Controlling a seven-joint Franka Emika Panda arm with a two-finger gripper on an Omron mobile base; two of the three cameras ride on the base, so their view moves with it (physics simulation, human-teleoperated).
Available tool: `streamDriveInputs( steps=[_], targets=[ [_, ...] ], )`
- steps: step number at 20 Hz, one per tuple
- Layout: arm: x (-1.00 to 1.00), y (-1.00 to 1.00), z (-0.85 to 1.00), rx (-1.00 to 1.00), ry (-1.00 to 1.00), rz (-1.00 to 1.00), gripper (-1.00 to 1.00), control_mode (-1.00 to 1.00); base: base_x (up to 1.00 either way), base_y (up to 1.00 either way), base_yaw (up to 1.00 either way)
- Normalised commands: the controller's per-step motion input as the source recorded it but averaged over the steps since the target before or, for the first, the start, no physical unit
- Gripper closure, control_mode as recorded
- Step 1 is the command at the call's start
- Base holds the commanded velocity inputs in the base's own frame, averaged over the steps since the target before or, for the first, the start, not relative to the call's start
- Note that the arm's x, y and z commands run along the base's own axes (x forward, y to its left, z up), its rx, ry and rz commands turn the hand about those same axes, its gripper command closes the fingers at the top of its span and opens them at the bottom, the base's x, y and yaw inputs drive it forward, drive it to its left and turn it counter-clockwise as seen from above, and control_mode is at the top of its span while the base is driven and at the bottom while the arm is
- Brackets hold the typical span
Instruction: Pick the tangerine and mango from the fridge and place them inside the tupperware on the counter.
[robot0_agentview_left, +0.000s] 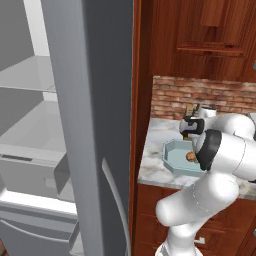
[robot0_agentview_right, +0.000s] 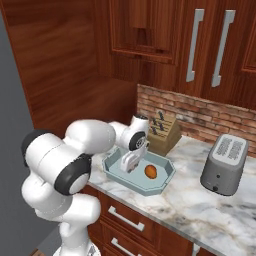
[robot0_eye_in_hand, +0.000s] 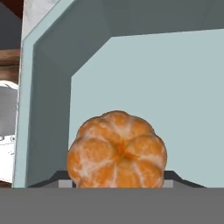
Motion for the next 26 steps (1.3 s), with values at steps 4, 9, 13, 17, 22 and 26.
streamDriveInputs(
  steps=[4, 9, 13, 17, 22, 26],
  targets=[
    [0.05, 0.00, -0.31, 0.00, 0.00, 0.00, 1.00, -1.00, 0.00, 0.00, 0.00],
    [0.01, 0.00, -0.30, 0.00, 0.00, 0.00, 1.00, -1.00, 0.00, 0.00, 0.00],
    [0.00, 0.02, -0.29, 0.00, 0.00, 0.00, -1.00, -1.00, 0.00, 0.00, 0.00],
    [0.00, 0.00, -0.12, 0.00, -0.01, 0.00, -1.00, -1.00, 0.00, 0.00, 0.00],
    [-0.11, 0.00, 0.07, 0.00, -0.01, -0.14, -1.00, -1.00, 0.00, 0.00, 0.00],
    [-0.15, 0.00, 0.34, 0.00, -0.06, -0.14, -1.00, -1.00, 0.00, 0.00, 0.00]
  ],
)
